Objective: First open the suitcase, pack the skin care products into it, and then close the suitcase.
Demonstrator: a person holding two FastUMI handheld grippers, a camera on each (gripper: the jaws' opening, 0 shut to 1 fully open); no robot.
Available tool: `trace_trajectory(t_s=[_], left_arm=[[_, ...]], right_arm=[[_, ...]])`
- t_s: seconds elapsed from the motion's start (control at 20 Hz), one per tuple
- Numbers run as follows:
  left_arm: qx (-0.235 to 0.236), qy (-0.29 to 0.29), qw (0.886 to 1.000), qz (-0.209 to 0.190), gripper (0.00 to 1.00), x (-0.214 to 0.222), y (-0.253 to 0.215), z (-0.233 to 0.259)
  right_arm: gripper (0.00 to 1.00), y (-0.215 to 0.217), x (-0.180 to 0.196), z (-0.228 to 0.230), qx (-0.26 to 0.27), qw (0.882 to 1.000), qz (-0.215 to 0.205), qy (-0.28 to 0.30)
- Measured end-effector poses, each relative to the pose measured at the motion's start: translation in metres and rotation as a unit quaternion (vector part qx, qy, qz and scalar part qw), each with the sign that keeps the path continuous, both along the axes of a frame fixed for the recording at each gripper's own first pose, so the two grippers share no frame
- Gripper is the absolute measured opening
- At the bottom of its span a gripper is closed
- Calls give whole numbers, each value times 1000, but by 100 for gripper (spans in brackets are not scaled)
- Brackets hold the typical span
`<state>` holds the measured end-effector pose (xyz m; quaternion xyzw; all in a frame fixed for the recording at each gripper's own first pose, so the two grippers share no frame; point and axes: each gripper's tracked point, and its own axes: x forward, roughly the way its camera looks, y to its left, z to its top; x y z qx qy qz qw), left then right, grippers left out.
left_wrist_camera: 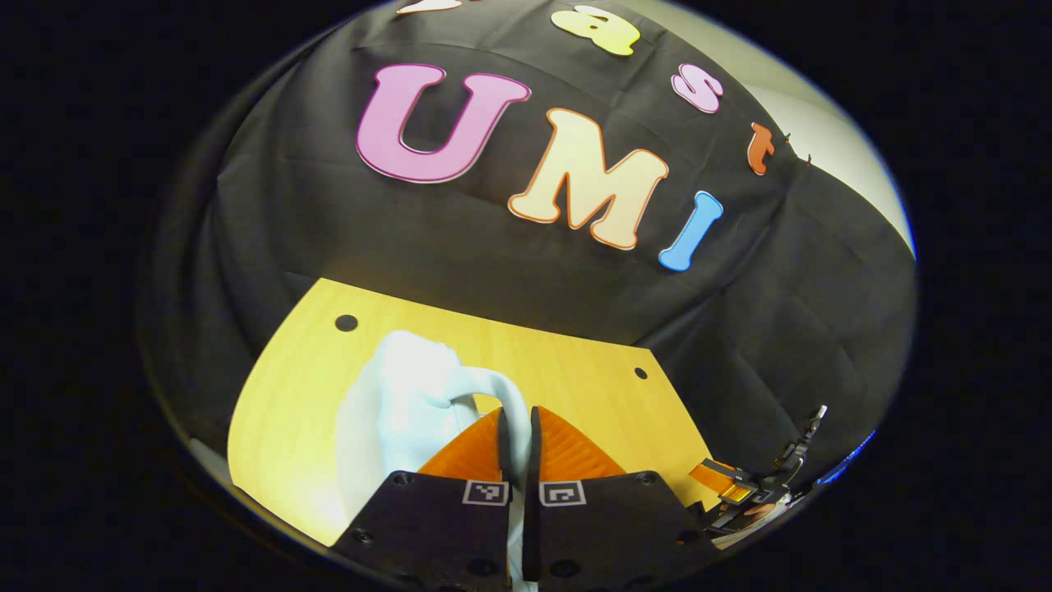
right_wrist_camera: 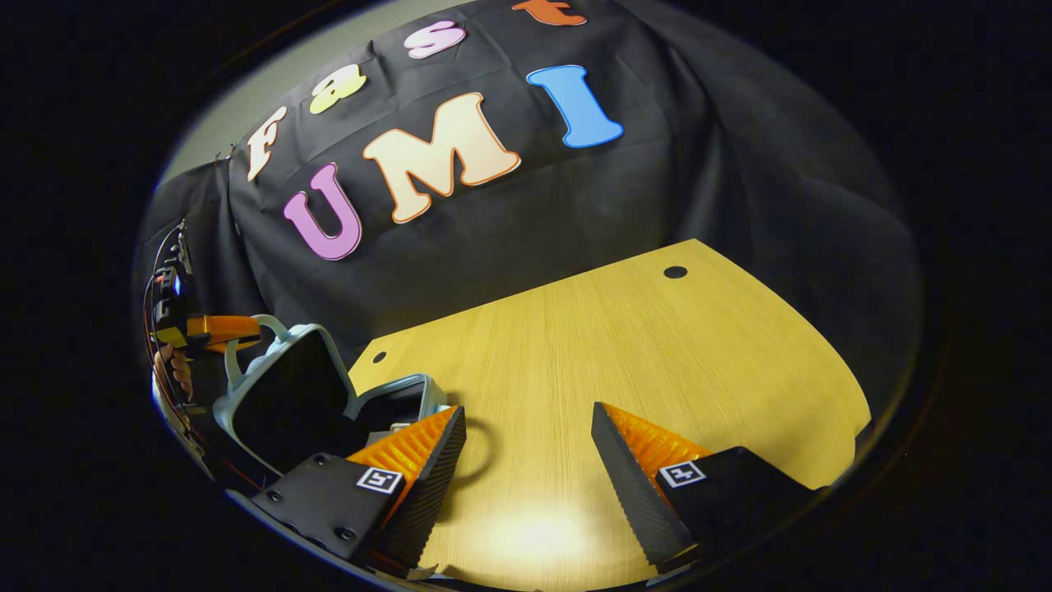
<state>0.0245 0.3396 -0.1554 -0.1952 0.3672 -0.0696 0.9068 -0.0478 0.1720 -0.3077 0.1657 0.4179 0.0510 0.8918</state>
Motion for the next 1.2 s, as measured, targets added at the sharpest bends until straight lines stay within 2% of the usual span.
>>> trace_trajectory(t_s=[0.3,0.55,0.8,1.0,1.2], left_arm=[[-16,35,998,-40,0,3,-63,-40],[-20,82,994,-72,0,-4,-107,-94],[-1,125,988,-88,0,-20,-127,-149],[33,164,981,-97,0,-33,-139,-192],[61,180,979,-77,1,-39,-148,-215]], right_arm=[[97,-31,-2,4,-13,1000,-21,0],[97,-60,-10,6,-28,999,-35,4],[97,-85,-17,8,-45,998,-48,10],[97,-101,-24,9,-55,997,-54,13],[97,-115,-27,10,-58,997,-52,12]])
